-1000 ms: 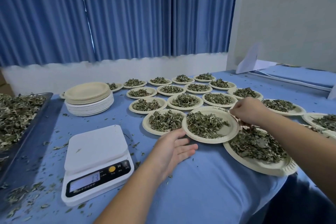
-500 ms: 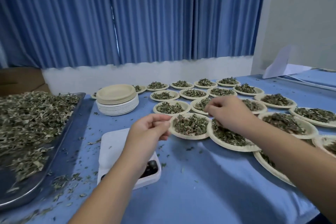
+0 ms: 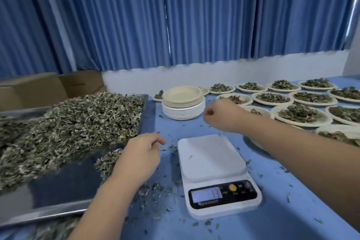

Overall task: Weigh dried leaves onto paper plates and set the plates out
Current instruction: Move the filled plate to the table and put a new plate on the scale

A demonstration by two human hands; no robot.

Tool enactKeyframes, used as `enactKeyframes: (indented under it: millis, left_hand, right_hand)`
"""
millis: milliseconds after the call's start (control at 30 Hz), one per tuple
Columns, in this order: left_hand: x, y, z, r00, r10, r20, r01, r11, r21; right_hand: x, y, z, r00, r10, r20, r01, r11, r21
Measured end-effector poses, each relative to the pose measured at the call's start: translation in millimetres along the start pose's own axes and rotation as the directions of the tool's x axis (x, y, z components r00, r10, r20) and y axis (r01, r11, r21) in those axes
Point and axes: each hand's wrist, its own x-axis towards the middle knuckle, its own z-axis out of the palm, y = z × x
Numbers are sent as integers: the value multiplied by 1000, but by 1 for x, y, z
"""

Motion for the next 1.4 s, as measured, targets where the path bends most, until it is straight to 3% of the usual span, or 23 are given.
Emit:
enactKeyframes:
  millis: [133, 267, 433, 633, 833, 1200, 1400]
  left_hand:
    - [0, -7, 1, 999, 26, 42, -27, 999, 37]
    - [-1, -7, 2, 998, 36, 49, -42, 993, 112]
    - [-1, -5, 4, 993, 74, 87, -90, 976, 200]
    - [-1, -10, 4, 996, 30, 81, -43, 984, 171]
    - [0, -10, 5, 994, 65, 87, -83, 968, 237]
    - [2, -14, 7, 995, 65, 82, -81, 974, 211]
    - [4, -14, 7, 995, 63, 73, -77, 974, 211]
  right_hand:
    - [44, -10, 16, 997, 6, 83, 13, 975, -220]
    - [81, -12, 21, 999, -20, 48, 36, 936, -351]
    - [117, -12, 28, 999, -12, -46, 1, 975, -224]
    - [139, -19, 47, 992, 9, 129, 15, 983, -183]
    - [151, -26, 49, 997, 38, 63, -28, 988, -153]
    - [158, -26, 39, 998, 14, -58, -20, 994, -110]
    - [148, -24, 35, 987, -101, -125, 84, 988, -131]
